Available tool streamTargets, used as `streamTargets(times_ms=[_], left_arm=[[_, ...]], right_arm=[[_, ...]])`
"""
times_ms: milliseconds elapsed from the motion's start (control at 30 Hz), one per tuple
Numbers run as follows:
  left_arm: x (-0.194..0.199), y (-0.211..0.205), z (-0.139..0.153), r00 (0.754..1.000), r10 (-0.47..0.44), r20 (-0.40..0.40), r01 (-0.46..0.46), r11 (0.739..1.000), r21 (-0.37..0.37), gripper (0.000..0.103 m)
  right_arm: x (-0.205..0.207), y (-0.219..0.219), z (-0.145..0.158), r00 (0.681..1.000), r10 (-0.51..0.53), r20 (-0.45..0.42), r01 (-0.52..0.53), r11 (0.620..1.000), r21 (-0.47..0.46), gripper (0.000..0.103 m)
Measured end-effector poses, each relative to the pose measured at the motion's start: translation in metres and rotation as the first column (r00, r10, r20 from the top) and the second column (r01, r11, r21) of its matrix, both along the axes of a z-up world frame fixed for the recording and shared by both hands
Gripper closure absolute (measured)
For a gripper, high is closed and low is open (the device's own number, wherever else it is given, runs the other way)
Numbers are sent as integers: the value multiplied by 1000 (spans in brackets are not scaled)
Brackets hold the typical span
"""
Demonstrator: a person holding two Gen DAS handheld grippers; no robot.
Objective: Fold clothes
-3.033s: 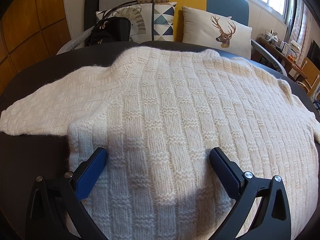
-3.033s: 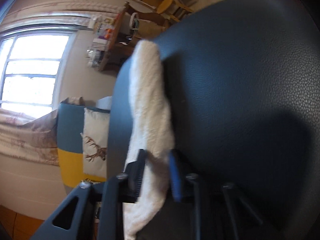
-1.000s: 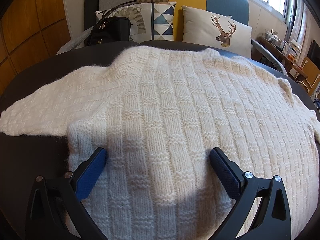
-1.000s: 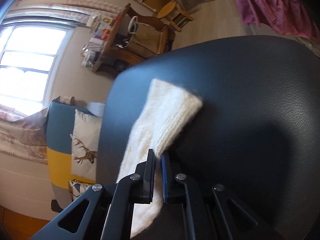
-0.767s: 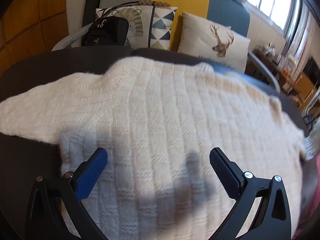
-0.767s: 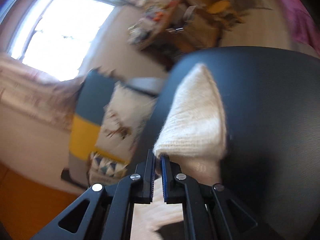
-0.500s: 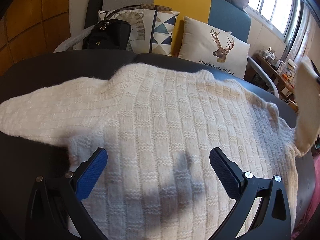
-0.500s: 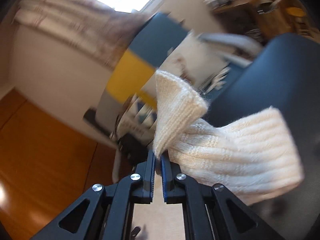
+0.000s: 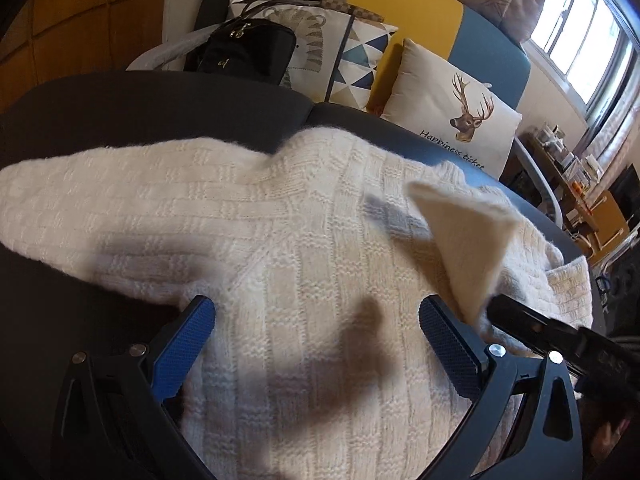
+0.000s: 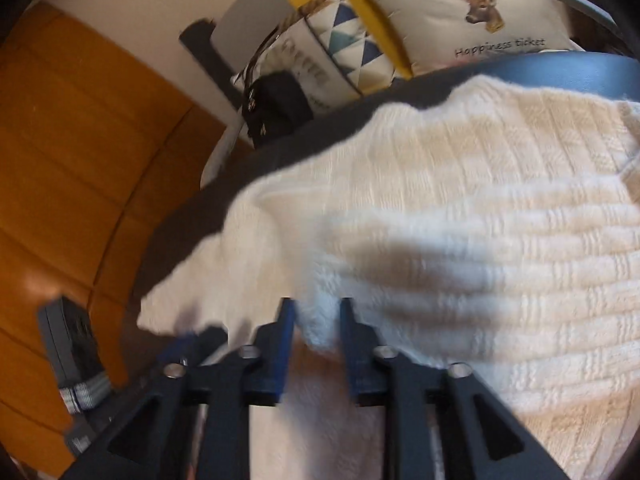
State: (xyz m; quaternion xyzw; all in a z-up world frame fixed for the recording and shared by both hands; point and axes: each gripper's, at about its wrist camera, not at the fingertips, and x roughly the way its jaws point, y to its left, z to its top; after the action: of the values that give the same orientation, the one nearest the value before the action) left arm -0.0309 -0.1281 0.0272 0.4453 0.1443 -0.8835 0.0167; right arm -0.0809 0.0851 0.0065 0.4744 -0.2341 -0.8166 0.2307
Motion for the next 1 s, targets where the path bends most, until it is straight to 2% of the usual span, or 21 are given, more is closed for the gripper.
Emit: streamTargets(times_ms=[100, 200, 267, 433, 533, 633, 667, 733, 767, 833, 900, 967, 1000], left_arm=[[-8, 13, 0, 999, -32, 10, 32, 999, -23, 0], [-17, 19, -4, 999, -35, 36, 36, 999, -23, 0], [-23, 19, -7, 999, -7, 54, 9, 999, -47, 0], [-34, 19, -10, 994, 53, 91, -42, 992, -116, 0], [-30, 18, -5, 995, 80, 62, -71, 989, -133, 0], [-22, 15, 5, 994, 102, -27, -105, 975, -194, 0], [-21, 13, 7, 994, 93, -51, -101, 976, -194, 0], [-23, 11, 6, 997, 33, -65, -41, 991, -125, 0], [-28, 10, 2, 999, -9, -43, 6, 998, -69, 0], [-33, 12, -3, 999, -49, -18, 49, 999, -7, 0], [-37, 19, -7, 999, -52, -13, 51, 998, -20, 0], [-38, 28, -5, 995, -83, -51, 83, 997, -12, 1], [-38, 33, -5, 992, -103, -70, 102, 995, -10, 6]], right_arm=[[28, 27, 12, 996, -42, -76, 39, 999, -37, 77], [56, 70, 21, 981, -137, -134, 133, 990, -44, 76], [62, 101, 14, 971, -214, -107, 209, 976, -61, 76], [78, 159, -19, 933, -359, -2, 350, 911, -220, 74], [93, 165, -30, 924, -379, -50, 352, 894, -278, 77], [102, 163, -27, 917, -386, -98, 343, 891, -297, 76], [101, 163, -28, 919, -384, -93, 342, 890, -301, 75], [100, 164, -31, 921, -381, -78, 340, 886, -314, 75], [101, 165, -30, 920, -384, -80, 340, 882, -326, 75], [103, 170, -29, 918, -388, -81, 340, 876, -343, 76], [103, 173, -29, 917, -390, -81, 339, 871, -354, 76], [104, 174, -29, 916, -392, -82, 339, 868, -362, 75], [104, 174, -30, 916, -393, -83, 339, 866, -367, 75]])
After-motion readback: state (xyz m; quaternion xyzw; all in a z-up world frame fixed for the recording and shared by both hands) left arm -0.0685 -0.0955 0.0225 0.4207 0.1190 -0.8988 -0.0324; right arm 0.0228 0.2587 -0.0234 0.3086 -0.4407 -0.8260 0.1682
